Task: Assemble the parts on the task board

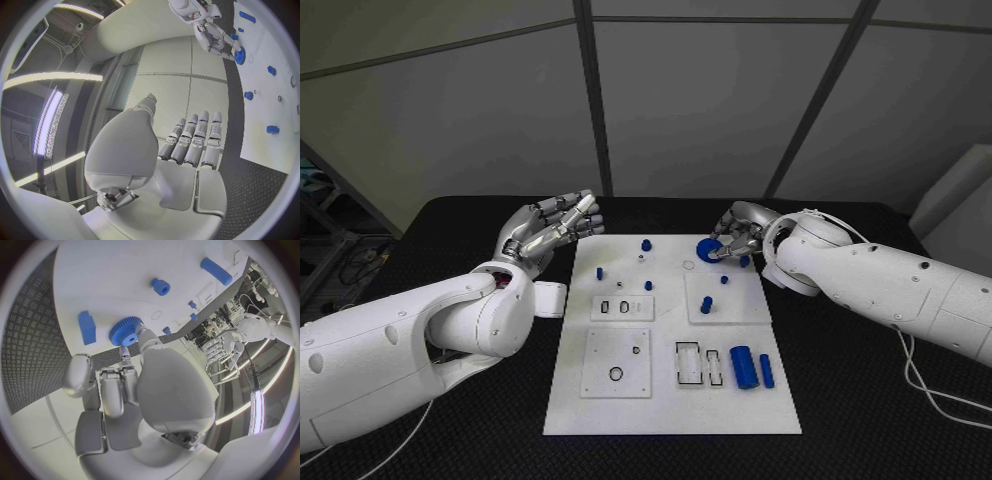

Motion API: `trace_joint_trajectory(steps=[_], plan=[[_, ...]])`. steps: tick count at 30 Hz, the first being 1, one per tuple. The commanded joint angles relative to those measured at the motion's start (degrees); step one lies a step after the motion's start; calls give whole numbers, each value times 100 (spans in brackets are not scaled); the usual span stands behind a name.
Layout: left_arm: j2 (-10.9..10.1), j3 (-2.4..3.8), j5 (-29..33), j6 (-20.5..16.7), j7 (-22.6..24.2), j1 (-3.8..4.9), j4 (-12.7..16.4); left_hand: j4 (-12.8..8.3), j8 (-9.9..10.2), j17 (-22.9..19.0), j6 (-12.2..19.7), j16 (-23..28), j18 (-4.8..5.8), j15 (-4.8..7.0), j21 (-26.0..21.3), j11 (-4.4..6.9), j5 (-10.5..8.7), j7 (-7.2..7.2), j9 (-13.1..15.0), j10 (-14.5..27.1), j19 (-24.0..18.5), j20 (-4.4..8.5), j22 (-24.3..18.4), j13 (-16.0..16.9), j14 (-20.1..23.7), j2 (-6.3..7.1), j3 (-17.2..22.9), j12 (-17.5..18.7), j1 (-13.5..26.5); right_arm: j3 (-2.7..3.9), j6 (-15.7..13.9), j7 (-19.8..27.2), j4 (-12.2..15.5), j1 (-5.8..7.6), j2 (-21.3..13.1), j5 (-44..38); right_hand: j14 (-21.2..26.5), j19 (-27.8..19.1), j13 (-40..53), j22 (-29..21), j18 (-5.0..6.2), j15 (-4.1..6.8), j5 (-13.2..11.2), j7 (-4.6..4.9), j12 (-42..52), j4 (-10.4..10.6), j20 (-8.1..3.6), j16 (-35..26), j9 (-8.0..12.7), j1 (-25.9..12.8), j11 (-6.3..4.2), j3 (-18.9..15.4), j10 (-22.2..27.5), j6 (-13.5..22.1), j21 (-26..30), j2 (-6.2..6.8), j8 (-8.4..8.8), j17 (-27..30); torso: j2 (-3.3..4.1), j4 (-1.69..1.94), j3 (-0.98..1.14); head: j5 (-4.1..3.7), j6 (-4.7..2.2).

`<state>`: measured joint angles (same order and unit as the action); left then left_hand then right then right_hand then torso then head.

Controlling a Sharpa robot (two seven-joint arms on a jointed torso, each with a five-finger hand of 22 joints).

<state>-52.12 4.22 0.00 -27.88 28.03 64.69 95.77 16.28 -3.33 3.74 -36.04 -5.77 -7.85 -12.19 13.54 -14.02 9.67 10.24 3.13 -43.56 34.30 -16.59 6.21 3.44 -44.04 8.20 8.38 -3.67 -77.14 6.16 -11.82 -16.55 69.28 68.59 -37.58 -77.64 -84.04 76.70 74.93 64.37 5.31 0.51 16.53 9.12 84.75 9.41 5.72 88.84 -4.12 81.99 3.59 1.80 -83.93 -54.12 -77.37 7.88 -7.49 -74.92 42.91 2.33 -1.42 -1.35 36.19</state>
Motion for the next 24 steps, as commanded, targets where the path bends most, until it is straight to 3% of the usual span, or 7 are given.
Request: trace_joint_trajectory(steps=[1,17,20,24], plan=[[-1,5,-74,77,12,10,1,11,24,-1,8,5,-49,-16,37,-4,-25,608,-3,13,49,-1,7,2,-20,-38,33,7,-27,4,130,-54,-22,10,34,-80,-547,22,855,10,-32,-36,38,-13,12,18,20,42,3,10,47,24,-187,33,-40,-77,-42,-1278,4,2,1,4,4],[-2,5,-89,82,-9,11,5,10,26,-2,14,8,-47,-17,34,-5,-25,608,-4,15,39,-1,5,1,-15,-39,35,8,-29,3,285,-180,-71,10,90,-430,-565,71,1052,127,-50,-26,45,-37,169,-47,17,70,-20,123,29,131,-305,-138,-108,-225,-177,-1365,3,2,8,7,33],[-3,5,-89,83,-14,11,3,10,26,-2,14,8,-47,-17,34,-5,-25,608,-4,15,39,-1,5,1,-15,-39,35,8,-29,3,277,-206,-60,9,76,-505,-567,79,1069,153,-55,-21,-99,-40,181,-73,12,74,-10,158,25,202,-312,-158,-124,-246,-190,-1377,4,2,10,10,38],[-4,5,-93,87,-22,11,2,8,30,-4,35,16,-45,-20,31,-7,-24,610,-6,31,32,-2,1,0,-6,-43,42,12,-36,3,249,-227,-36,9,57,-564,-571,93,1095,183,-60,-21,-111,-42,202,-79,11,80,-9,167,24,225,-329,-167,-140,-253,-195,-1396,5,1,9,13,44]])
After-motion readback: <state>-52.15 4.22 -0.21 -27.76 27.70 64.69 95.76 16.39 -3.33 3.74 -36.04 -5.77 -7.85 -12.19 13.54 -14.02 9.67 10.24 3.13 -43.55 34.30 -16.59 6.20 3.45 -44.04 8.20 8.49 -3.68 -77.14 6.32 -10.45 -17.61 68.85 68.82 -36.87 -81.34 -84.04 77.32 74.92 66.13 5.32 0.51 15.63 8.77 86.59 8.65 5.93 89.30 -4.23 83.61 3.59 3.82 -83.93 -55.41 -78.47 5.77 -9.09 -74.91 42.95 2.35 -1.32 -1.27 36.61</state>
